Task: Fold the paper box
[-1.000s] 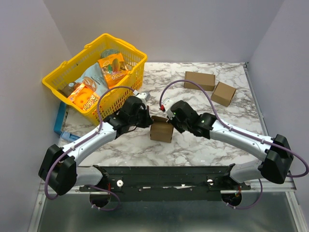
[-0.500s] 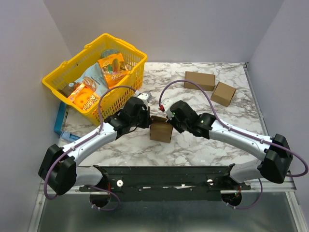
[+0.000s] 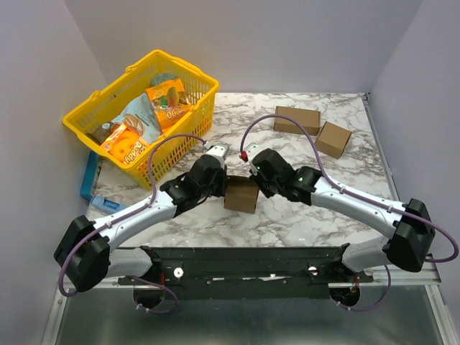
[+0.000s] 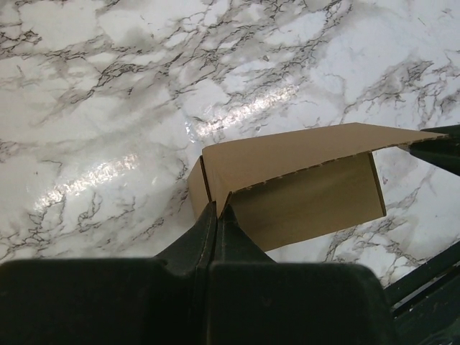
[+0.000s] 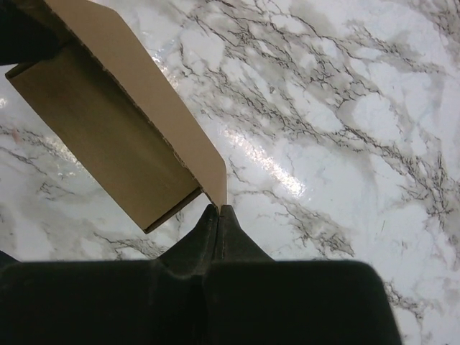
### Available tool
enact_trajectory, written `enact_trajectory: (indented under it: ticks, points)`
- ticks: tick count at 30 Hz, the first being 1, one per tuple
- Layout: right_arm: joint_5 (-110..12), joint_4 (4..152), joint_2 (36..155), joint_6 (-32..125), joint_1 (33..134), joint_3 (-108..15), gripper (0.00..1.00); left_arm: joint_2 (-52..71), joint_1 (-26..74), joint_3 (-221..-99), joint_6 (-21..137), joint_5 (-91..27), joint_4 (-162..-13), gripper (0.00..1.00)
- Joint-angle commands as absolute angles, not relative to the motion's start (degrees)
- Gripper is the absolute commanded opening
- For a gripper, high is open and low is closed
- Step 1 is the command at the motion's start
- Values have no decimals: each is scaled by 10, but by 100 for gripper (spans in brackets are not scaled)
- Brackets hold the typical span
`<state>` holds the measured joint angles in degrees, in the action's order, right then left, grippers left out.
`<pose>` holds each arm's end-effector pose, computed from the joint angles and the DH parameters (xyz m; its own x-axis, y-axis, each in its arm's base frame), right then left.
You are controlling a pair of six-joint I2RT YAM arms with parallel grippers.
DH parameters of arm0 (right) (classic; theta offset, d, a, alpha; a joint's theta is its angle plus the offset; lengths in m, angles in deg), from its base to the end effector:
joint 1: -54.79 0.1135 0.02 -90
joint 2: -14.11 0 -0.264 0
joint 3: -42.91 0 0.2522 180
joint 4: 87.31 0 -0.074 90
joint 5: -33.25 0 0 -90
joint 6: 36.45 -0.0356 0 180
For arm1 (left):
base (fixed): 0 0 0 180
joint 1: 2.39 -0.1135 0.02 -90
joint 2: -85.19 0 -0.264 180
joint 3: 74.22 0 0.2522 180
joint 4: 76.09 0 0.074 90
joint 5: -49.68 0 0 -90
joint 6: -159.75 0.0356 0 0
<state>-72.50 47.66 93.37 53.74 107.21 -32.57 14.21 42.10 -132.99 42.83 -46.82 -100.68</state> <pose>0.1868 0.2269 0.2748 -0.4568 -0.5988 -0.6579 -0.6552 0.7267 -0.2064 0.1940 -0.1850 0.2442 -0.6670 0.0246 -0.7447 0.3697 0.8787 -0.3021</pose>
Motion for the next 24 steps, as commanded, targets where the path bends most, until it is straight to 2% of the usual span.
enact_trajectory:
  ticks: [1, 14, 15, 18, 24]
  points:
    - [-749, 447, 950, 457, 1076, -355, 1, 138, 455, -1281, 386, -482, -1016, 0]
    - [-740, 414, 984, 369, 1076, -413, 1, 132, 510, -1244, 328, -525, -968, 0]
    - [-740, 417, 981, 370, 1076, -408, 9, 133, 511, -1243, 326, -529, -968, 0]
    - [-755, 426, 966, 373, 1075, -380, 23, 136, 511, -1244, 315, -544, -977, 0]
    - [-772, 444, 917, 384, 1076, -313, 32, 149, 511, -1245, 299, -555, -988, 0]
